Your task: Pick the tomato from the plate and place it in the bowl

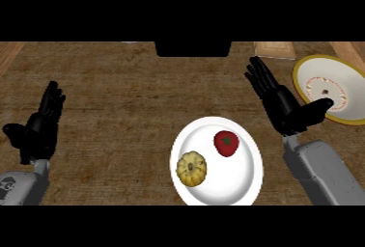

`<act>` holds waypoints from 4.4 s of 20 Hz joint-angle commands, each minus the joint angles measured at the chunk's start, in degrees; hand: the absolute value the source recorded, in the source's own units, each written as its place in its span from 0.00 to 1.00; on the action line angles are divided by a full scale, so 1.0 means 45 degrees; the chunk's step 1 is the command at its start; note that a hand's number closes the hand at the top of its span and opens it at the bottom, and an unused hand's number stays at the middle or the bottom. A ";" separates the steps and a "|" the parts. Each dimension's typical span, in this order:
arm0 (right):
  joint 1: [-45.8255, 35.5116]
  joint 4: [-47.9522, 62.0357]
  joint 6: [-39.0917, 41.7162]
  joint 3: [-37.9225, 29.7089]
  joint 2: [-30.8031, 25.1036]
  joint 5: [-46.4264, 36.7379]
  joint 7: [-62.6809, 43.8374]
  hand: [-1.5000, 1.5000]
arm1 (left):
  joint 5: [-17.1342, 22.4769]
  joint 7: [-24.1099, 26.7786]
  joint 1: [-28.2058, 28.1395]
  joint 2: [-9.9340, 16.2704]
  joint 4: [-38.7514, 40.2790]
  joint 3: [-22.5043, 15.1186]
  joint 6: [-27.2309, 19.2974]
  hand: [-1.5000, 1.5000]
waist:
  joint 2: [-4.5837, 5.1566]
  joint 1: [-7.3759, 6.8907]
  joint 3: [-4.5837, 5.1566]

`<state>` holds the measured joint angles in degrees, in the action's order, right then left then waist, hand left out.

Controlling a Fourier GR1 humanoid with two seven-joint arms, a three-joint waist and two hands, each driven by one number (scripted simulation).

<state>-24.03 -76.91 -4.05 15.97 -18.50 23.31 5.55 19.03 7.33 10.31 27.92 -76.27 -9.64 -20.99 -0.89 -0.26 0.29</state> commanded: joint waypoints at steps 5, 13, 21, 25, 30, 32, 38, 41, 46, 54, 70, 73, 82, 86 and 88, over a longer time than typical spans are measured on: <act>0.0054 -0.1161 0.3769 0.4103 -0.1039 -0.1942 -0.1021 1.00 | -0.0343 -0.0279 0.0528 -0.1009 -0.0751 -0.1265 0.0428 0.50 | 0.0131 0.0000 -0.0044; 0.3399 -0.1407 0.0235 0.2250 -0.0266 -0.2902 0.4705 0.00 | -0.0561 -0.0956 -0.0151 -0.1801 -0.1699 -0.2268 0.0359 0.50 | 0.0183 0.0150 -0.0096; 0.3464 -0.5734 -0.0585 0.1307 -0.1552 -0.4353 0.1475 0.00 | -0.0923 -0.2265 -0.0290 -0.1693 -0.2928 -0.1774 0.0359 0.50 | 0.0149 0.0100 -0.0059; 0.3155 -0.7153 -0.0413 0.1199 -0.2548 -0.5093 -0.1346 0.00 | -0.0973 -0.1795 -0.0017 -0.2133 -0.2148 -0.1697 0.0602 0.50 | 0.0165 0.0158 -0.0049; 0.1565 -0.7144 0.0840 0.1291 -0.2536 -0.4469 -0.4718 0.00 | -0.1094 -0.2666 0.0481 -0.2075 -0.2550 -0.1545 0.0701 0.50 | 0.0177 0.0016 -0.0053; 0.1690 -0.7024 0.1479 0.1270 -0.3014 -0.4367 -0.5353 0.00 | -0.1359 -0.1649 -0.0097 -0.2423 -0.2189 -0.1765 0.0745 0.50 | 0.0186 0.0047 -0.0051; 0.1018 -0.6113 0.2847 0.1772 -0.2855 -0.4541 -0.6940 0.00 | -0.1225 -0.1991 0.0324 -0.2069 -0.1825 -0.1031 0.1392 0.50 | 0.0198 0.0033 -0.0058; 0.0899 -0.5002 0.3358 0.1892 -0.2673 -0.5319 -0.6474 0.00 | -0.1645 -0.1260 0.0088 -0.2602 -0.1230 -0.1239 0.1439 0.50 | 0.0222 0.0045 -0.0059; 0.1552 -0.4415 0.3767 0.1864 -0.1212 -0.6318 -0.5586 0.00 | -0.2233 -0.2513 -0.0281 -0.2863 -0.2783 -0.1169 0.1341 0.50 | 0.0195 0.0021 -0.0066; 0.2916 -0.4733 0.4914 0.0145 -0.0893 -0.5805 -0.4050 0.00 | -0.2698 -0.2319 -0.0879 -0.3335 -0.2885 -0.0623 0.1657 0.50 | 0.0188 0.0051 -0.0067; 0.2474 -0.2836 0.6116 -0.0796 0.1578 -0.6531 -0.4064 0.00 | -0.3713 -0.1987 0.0176 -0.4454 -0.1412 0.0582 0.2607 0.50 | 0.0209 0.0049 -0.0064; 0.3239 -0.2897 0.5865 -0.0391 0.1942 -0.7169 -0.3823 0.00 | -0.3538 -0.2160 -0.0951 -0.4239 -0.2691 0.0540 0.3113 0.50 | 0.0195 0.0036 -0.0064; 0.2537 -0.0978 0.5794 -0.1105 0.2149 -0.8764 -0.2453 0.00 | -0.3988 -0.2499 -0.0082 -0.4699 -0.2162 0.1214 0.3350 0.50 | 0.0201 0.0043 -0.0064; 0.2003 0.0277 0.4757 -0.0956 0.2128 -1.0211 -0.1974 0.00 | -0.4165 -0.2539 -0.1092 -0.4875 -0.3249 0.0768 0.3244 0.50 | 0.0199 -0.0025 -0.0066; 0.1857 0.0594 0.4735 -0.0932 0.2124 -1.0520 -0.1698 0.00 | -0.4955 -0.2392 -0.0501 -0.5535 -0.2393 0.0330 0.2599 0.50 | 0.0207 0.0033 -0.0065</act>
<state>-14.08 -78.05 19.20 11.36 -9.42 -20.05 -3.69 -0.30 -5.27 7.82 6.07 -89.29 -6.24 -6.99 0.01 -0.20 -0.01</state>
